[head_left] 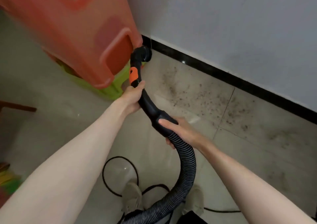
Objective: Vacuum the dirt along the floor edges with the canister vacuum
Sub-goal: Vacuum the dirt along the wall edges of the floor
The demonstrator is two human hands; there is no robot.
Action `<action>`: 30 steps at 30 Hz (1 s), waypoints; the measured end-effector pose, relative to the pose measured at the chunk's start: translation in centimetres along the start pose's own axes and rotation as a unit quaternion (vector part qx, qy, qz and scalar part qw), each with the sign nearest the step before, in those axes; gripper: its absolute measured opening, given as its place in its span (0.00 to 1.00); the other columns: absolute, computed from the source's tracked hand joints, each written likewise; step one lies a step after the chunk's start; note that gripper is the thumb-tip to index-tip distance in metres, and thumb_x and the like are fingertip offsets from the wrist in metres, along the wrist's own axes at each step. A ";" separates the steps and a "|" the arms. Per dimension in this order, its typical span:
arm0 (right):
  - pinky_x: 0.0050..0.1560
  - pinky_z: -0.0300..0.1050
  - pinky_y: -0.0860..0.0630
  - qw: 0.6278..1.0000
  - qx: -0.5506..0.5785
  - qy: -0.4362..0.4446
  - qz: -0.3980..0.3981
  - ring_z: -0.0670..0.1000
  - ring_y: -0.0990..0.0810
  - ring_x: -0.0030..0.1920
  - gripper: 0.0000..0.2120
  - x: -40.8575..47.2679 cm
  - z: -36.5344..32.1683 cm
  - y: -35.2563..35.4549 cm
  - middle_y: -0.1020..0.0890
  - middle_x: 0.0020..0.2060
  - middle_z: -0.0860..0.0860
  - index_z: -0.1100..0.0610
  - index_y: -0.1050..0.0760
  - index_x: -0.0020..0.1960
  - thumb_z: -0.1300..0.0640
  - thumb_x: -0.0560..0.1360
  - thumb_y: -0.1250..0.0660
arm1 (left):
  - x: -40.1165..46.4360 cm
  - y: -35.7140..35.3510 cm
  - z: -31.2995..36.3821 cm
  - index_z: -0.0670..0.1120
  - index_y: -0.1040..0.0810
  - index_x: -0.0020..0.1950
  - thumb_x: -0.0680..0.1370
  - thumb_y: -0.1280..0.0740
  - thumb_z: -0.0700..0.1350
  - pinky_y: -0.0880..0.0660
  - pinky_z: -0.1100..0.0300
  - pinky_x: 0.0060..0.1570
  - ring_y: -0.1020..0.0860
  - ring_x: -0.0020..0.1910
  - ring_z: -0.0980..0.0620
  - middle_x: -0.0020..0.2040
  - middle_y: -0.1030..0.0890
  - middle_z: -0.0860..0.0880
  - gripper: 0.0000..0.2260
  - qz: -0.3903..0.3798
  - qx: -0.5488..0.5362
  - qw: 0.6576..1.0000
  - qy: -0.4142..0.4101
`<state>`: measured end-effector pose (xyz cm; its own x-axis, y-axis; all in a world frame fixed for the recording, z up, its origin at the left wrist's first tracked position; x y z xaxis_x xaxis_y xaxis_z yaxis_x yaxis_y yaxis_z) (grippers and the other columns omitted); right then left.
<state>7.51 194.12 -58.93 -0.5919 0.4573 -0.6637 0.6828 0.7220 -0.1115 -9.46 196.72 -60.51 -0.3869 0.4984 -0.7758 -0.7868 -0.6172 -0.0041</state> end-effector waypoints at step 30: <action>0.28 0.41 0.24 0.971 -0.170 0.125 0.108 0.48 0.22 0.28 0.18 23.4 12.9 0.5 0.21 0.40 0.51 0.55 0.27 0.55 0.43 0.75 0.32 | 25.3 5.4 -10.8 0.38 0.38 0.72 0.81 0.40 0.47 0.29 0.55 0.48 0.26 0.51 0.45 0.63 0.27 0.40 0.22 0.109 0.012 0.988 -0.112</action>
<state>-0.49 198.54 -84.06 -0.5653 0.6979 -0.4398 0.6462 0.7060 0.2897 -18.29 199.38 -86.96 -0.6436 0.4789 -0.5970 -0.6830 -0.7114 0.1656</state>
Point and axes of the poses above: each hand's wrist, its own x-axis towards the middle knuckle, its own y-axis out of the back of the hand, z = x × y, the point moved 10 cm from there along x, towards the middle knuckle
